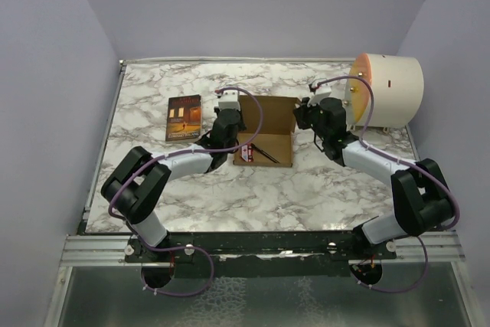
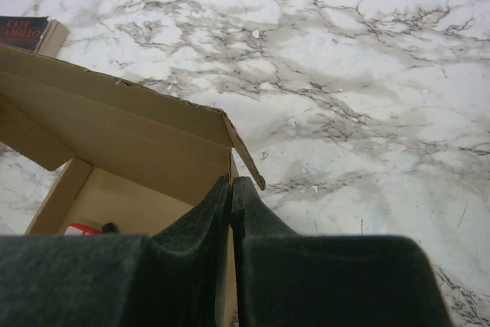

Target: Fold the paper box

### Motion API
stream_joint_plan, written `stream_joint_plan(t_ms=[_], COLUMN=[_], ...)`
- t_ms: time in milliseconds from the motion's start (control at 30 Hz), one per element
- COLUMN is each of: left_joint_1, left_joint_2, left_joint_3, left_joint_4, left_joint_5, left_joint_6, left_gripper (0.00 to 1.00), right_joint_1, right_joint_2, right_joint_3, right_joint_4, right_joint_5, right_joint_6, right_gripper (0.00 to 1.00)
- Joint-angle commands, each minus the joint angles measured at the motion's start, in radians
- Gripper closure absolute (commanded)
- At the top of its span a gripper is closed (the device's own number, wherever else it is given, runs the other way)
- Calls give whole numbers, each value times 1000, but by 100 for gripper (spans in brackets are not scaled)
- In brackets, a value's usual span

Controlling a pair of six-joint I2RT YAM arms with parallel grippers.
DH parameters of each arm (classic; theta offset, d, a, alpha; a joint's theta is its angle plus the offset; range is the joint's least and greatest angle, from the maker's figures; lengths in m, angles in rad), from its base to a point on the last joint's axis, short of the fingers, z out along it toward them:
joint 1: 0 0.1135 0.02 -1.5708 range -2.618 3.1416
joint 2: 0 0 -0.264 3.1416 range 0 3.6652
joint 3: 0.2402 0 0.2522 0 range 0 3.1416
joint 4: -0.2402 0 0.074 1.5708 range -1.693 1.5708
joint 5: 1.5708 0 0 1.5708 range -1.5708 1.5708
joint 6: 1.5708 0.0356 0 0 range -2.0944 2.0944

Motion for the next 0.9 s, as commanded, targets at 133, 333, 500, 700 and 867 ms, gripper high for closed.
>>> stream_joint_plan(t_ms=[133,333,500,700,867], left_joint_1=[-35,-35,-27,-13,-13], left_joint_2=[-5,46,131,200,224], left_joint_3=[29,111,204,278,274], left_joint_4=[-14,-19,-24,-13,-4], left_joint_5=[-6,-48,-75,-64,-44], left_joint_6=[-5,43,95,122,106], left_gripper=[100,100,100,100,100], right_joint_1=[50,52,54,69,80], right_joint_2=[55,113,167,248,281], right_joint_3=[56,131,167,176,157], right_joint_4=[66,159,259,366,401], right_joint_5=[-17,20,46,96,156], right_joint_6=[52,-11,-76,-110,-80], right_gripper=[96,97,97,97,97])
